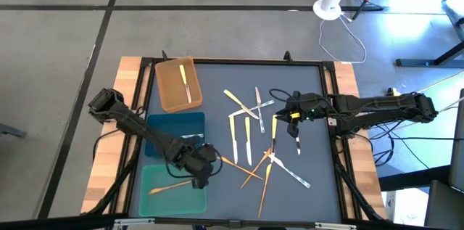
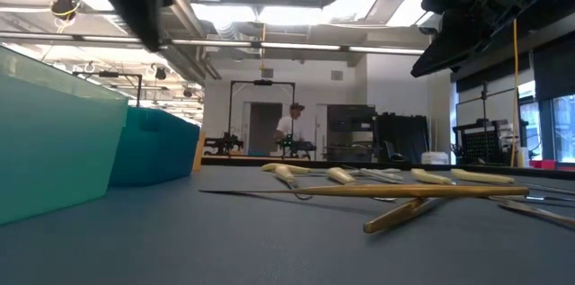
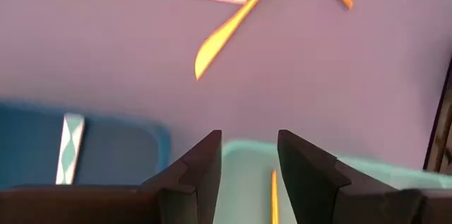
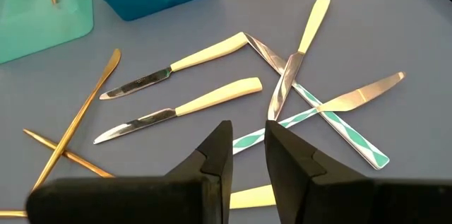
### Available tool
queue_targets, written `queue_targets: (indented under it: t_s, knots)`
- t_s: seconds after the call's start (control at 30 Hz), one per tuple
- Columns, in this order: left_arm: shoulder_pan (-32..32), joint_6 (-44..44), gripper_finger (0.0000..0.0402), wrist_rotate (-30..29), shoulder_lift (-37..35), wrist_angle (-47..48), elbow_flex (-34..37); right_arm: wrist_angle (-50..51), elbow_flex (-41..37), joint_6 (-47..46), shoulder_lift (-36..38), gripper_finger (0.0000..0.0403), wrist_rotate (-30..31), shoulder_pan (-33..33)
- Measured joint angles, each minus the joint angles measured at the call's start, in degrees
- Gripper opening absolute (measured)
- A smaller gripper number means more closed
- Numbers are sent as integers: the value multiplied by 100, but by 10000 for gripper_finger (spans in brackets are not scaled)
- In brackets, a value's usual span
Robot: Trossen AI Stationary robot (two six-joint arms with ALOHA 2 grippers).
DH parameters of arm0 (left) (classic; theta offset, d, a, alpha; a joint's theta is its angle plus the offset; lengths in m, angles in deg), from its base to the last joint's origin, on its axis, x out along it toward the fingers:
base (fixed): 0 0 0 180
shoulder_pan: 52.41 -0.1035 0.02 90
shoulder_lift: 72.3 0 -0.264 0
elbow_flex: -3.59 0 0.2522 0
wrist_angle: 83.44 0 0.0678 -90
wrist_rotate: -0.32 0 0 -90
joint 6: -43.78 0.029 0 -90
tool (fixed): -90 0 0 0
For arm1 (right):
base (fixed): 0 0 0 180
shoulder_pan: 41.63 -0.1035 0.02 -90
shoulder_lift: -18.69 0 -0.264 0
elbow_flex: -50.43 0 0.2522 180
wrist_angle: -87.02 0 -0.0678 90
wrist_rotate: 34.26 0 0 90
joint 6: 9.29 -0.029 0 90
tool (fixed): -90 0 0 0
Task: Sort silverware by color (type)
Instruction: Put the gold knife into the green bin
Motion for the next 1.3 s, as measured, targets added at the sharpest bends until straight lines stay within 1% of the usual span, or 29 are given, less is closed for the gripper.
queue_targets:
  t_s: [0.37, 0.83, 1.07, 1.3]
  knots:
    - [-471, 1298, 133, 4, 2, -931, 0, 0, 0, 0, 0, 72, 0, 0]
    - [-785, 2702, 133, 5, 2, -2353, 0, 2, 0, 0, 0, 72, 0, 1]
    - [-824, 3039, 133, 5, 4, -2833, 0, 0, 0, 0, 0, 72, 0, 2]
    - [-824, 3077, 133, 4, 7, -2945, 0, 2, 0, 0, 0, 72, 0, 0]
